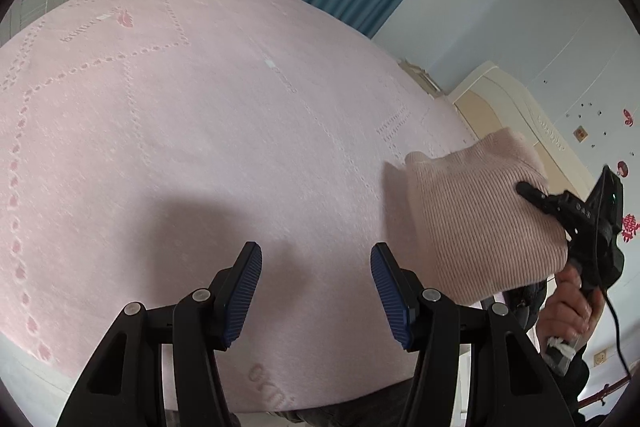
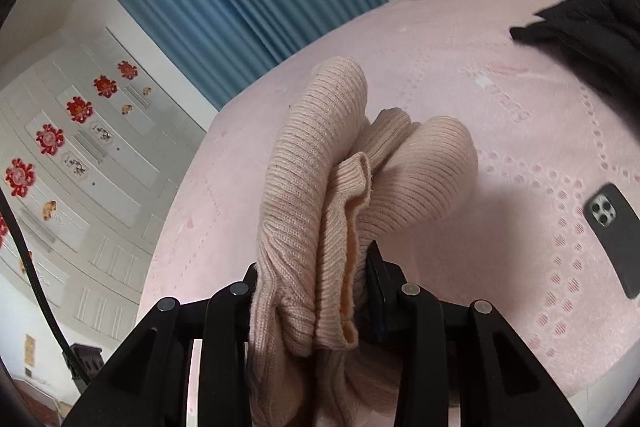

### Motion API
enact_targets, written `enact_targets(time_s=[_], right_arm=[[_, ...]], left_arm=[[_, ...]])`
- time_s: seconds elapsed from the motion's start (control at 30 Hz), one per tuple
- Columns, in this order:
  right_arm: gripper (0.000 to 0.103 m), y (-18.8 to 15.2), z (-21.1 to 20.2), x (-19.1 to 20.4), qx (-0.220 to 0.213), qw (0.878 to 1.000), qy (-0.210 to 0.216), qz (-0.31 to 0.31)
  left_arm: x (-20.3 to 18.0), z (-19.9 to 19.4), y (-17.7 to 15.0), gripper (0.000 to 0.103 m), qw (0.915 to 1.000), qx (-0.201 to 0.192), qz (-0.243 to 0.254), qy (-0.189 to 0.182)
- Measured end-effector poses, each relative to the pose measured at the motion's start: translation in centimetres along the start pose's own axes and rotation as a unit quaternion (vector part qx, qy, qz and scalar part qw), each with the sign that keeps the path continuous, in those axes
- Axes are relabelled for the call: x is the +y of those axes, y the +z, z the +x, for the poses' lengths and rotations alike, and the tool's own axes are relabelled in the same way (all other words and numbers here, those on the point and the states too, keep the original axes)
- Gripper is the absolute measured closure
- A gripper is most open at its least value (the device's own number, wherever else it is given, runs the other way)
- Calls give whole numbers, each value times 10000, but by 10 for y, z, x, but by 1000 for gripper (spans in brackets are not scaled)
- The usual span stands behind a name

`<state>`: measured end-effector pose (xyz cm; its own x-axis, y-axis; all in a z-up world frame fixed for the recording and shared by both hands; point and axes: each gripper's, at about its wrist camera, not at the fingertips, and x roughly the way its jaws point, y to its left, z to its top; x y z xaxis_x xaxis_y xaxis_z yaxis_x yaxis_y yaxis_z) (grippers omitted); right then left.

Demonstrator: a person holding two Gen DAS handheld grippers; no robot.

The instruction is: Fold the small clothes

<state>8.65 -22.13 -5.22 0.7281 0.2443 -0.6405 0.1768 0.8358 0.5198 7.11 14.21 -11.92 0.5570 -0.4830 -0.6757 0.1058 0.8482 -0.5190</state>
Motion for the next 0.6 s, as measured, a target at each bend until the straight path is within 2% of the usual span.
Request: enact_targets(time_s=[0.1,0.23,0.27,0.33,0.43,0.5,0.53,0.6], right_arm=[[67,2,28,26,116,9999,80,-2],[67,-6,83,56,512,9972,515,189],[68,-9,97,63,627,9951,723,266],[68,-13,122,70,765,9853,1450,485],[67,-17,151,49,816,9741,1879,962],[67,-26,167,31,868,9775,1691,917],[66,-32,177,21,910,9824,1425,789],[63,-45,199,-4,1176,9897,605,542]], left_arm=[[14,0,6,48,9999,-30,-122,80],[33,4,16,48,9991,-181,-373,-37],[38,5,19,48,9988,-219,-430,-84],[48,9,23,48,9982,-282,-507,-118],[58,21,27,48,9984,-262,-497,-104],[64,30,27,48,9989,-173,-430,-58],[66,37,26,48,9993,-102,-360,-5],[68,50,23,48,9997,19,-229,100]])
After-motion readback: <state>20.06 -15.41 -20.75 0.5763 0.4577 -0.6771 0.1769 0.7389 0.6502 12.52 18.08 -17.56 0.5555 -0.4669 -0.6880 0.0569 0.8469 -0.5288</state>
